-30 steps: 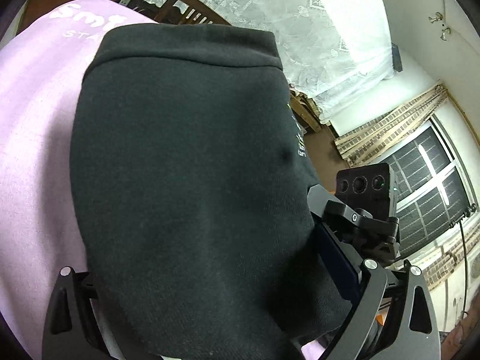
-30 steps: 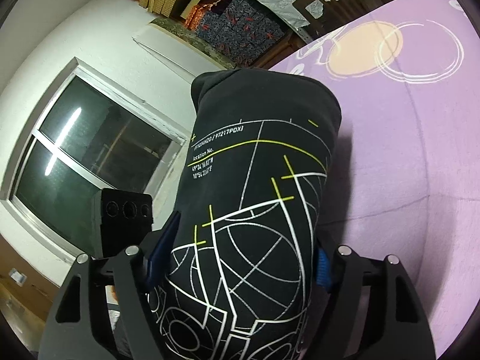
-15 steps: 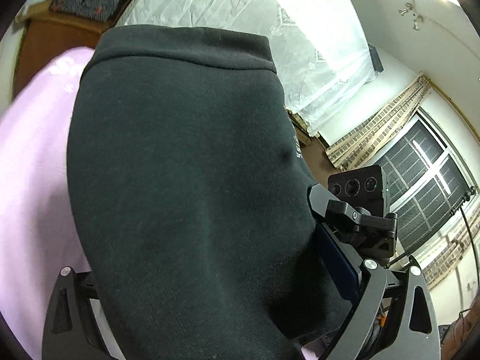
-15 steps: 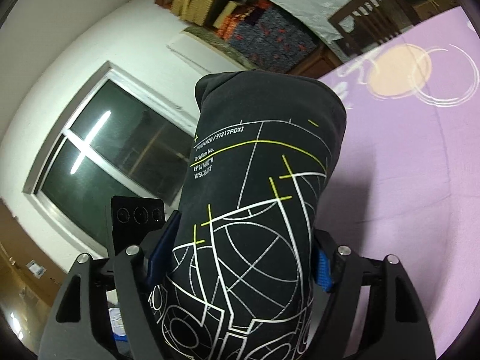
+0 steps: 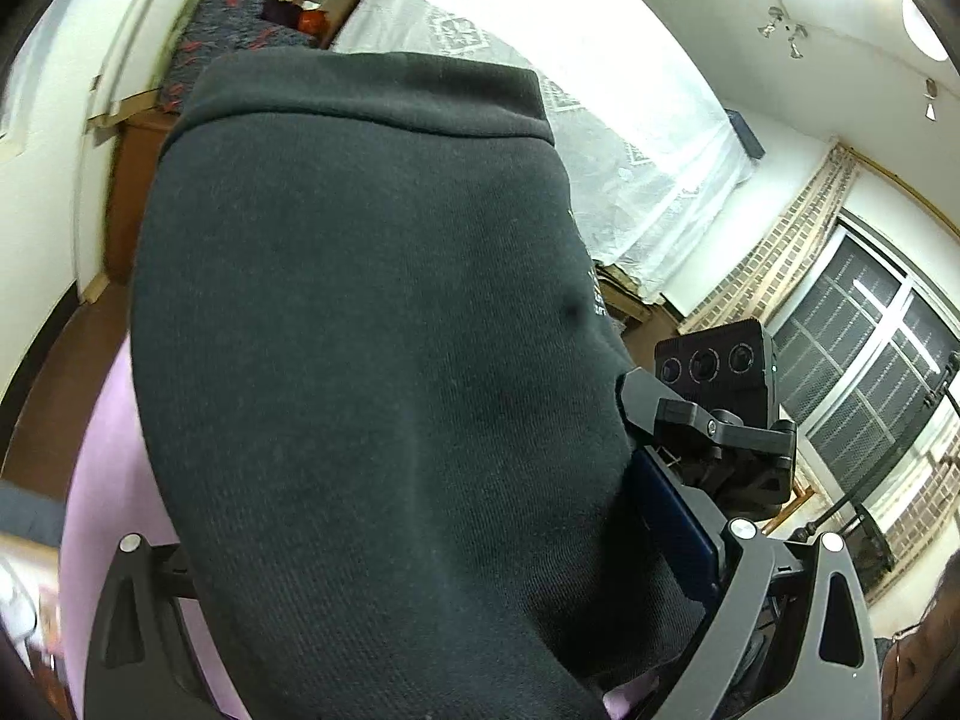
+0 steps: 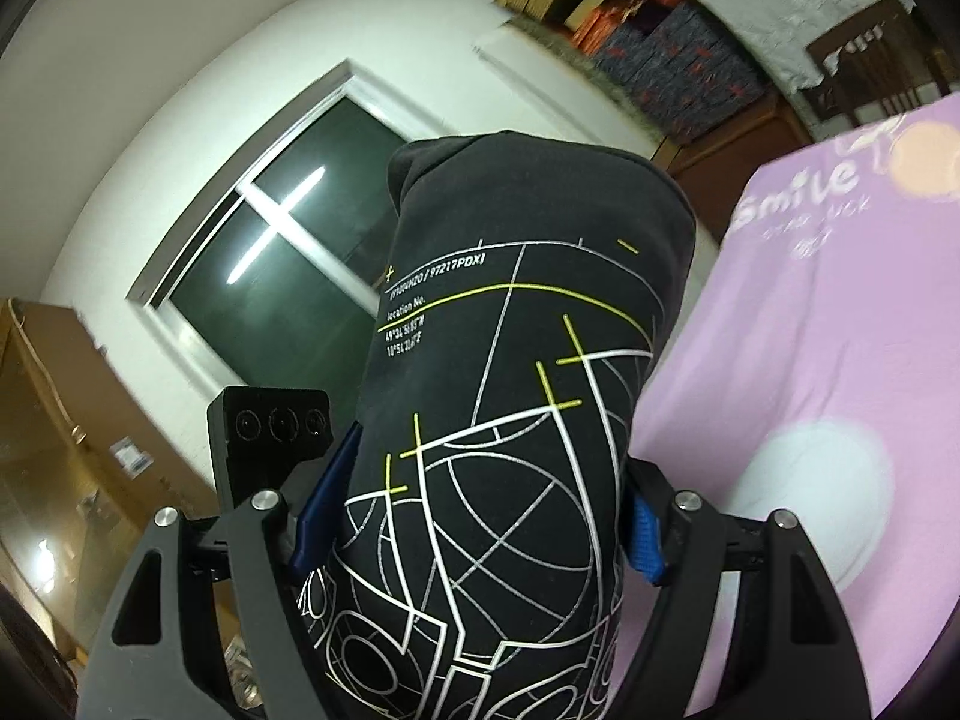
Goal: Fold large clothes
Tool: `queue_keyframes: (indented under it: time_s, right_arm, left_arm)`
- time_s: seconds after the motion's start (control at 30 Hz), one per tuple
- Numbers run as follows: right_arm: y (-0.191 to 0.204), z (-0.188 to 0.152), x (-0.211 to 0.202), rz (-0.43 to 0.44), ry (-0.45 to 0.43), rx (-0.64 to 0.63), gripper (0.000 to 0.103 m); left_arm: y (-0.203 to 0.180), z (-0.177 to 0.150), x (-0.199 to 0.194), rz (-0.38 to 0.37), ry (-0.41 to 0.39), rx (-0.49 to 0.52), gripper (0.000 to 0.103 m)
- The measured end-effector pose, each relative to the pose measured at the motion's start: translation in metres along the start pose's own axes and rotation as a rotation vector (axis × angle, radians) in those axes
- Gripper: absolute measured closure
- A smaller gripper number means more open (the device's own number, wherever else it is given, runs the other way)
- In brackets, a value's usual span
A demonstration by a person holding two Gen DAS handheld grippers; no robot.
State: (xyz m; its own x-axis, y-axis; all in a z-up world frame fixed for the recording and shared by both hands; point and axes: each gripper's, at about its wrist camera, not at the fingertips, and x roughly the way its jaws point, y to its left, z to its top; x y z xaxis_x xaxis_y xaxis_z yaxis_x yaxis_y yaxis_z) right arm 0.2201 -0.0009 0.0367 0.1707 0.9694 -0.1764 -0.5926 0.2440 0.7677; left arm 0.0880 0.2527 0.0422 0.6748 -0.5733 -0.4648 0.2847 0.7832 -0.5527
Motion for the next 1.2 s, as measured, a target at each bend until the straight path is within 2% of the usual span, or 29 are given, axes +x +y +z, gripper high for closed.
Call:
queue_keyframes:
  time_s: [0.2, 0.3, 0.43, 0.57, 0.7, 0.9, 1.0, 1.2]
  right_arm:
    - [0.024, -0.049, 0.018, 0.018, 0.061, 0.018, 0.03]
    - [0.031, -0.062, 0.013, 0.005, 0.067, 0.022, 0.03]
    - [0.036, -0.066, -0.021, -0.055, 0.016, 0.017, 0.03]
    - [0.039, -0.069, -0.082, -0.132, -0.087, 0.024, 0.03]
    - [0.042, -0.068, -0.13, -0.187, -0.153, 0.019, 0.03]
    - [0.038, -0.068, -0.151, -0.172, -0.177, 0.03, 0.03]
    - [0.033, -0.074, -0.146, -0.137, -0.169, 0.041, 0.03]
    - [0.024, -0.079, -0.104, -0.092, -0.1, 0.082, 0.03]
  left_arm:
    - [0.007, -0.035, -0.03, 0.01, -0.013, -0.032, 0.004]
    - [0.003, -0.042, -0.026, -0.03, 0.001, -0.034, 0.004]
    - [-0.013, -0.038, 0.002, -0.11, 0.045, -0.003, 0.004]
    - [-0.047, -0.03, 0.044, -0.188, 0.084, 0.045, 0.004]
    - [-0.071, -0.027, 0.069, -0.236, 0.099, 0.074, 0.004]
    - [-0.082, -0.03, 0.068, -0.201, 0.109, 0.093, 0.004]
    - [-0.089, -0.026, 0.067, -0.161, 0.11, 0.094, 0.004]
    - [-0.056, -0.035, 0.052, -0.114, 0.114, 0.033, 0.004]
